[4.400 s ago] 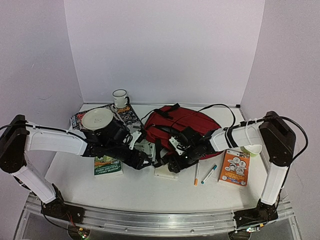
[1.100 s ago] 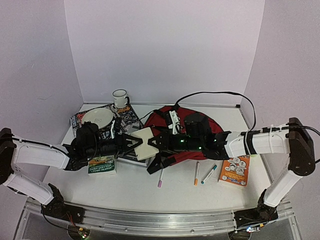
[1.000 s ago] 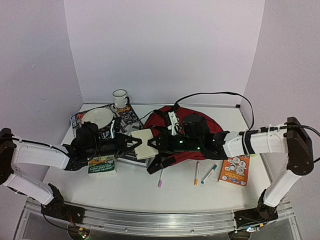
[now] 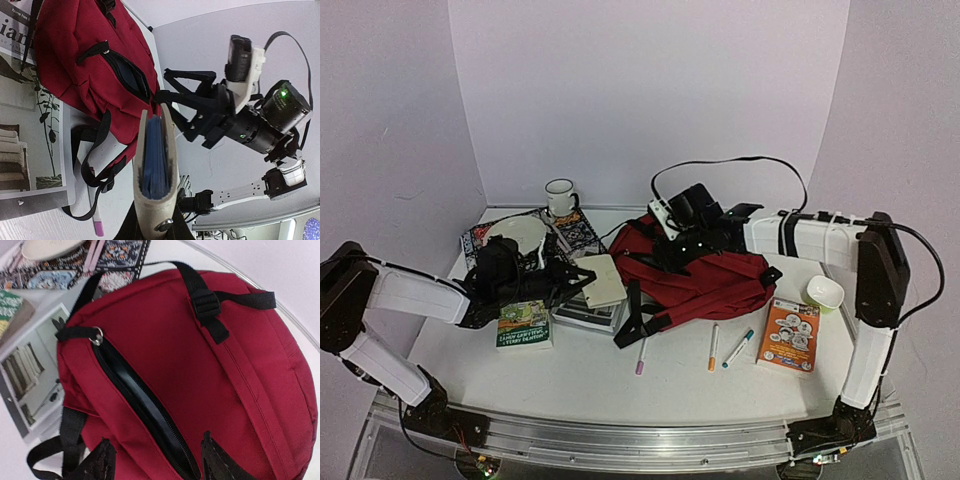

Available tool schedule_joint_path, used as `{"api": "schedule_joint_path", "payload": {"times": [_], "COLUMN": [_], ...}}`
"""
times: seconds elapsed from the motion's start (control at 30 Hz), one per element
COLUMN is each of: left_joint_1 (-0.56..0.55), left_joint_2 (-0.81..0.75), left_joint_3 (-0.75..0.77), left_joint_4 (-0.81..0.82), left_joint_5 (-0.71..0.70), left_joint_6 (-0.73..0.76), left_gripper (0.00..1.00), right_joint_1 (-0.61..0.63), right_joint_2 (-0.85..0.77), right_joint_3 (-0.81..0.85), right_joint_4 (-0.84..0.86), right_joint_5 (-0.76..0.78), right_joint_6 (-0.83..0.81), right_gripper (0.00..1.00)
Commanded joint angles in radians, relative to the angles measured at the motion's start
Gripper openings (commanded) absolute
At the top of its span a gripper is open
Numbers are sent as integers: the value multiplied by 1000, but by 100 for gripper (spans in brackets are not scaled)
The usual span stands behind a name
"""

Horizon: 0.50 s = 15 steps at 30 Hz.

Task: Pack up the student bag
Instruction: Pick up the pocket on the back of the student bag.

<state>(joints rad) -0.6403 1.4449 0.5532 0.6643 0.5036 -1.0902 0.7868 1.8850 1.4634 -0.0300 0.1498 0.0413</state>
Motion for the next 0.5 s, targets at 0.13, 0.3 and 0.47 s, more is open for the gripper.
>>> {"api": "schedule_joint_path", "payload": {"times": [0.13,0.3,0.47], "left_joint_1": [6,7,8], "left_joint_2": [39,59,69], "left_joint_3": [73,86,91], "left_joint_4": [68,67,66], "left_joint_5": [47,57,66], "left_joint_6": [-17,-14,-10], "left_gripper": [0,0,0], "right_joint_1": [-19,-27,-27], "right_joint_2": [130,172,160], "right_joint_3": [77,95,117], "right_joint_4": [-81,-80,-80], "right_joint_5": [133,165,143], "right_joint_6": [-176,-205,-211], "right_gripper": [59,58,59]}}
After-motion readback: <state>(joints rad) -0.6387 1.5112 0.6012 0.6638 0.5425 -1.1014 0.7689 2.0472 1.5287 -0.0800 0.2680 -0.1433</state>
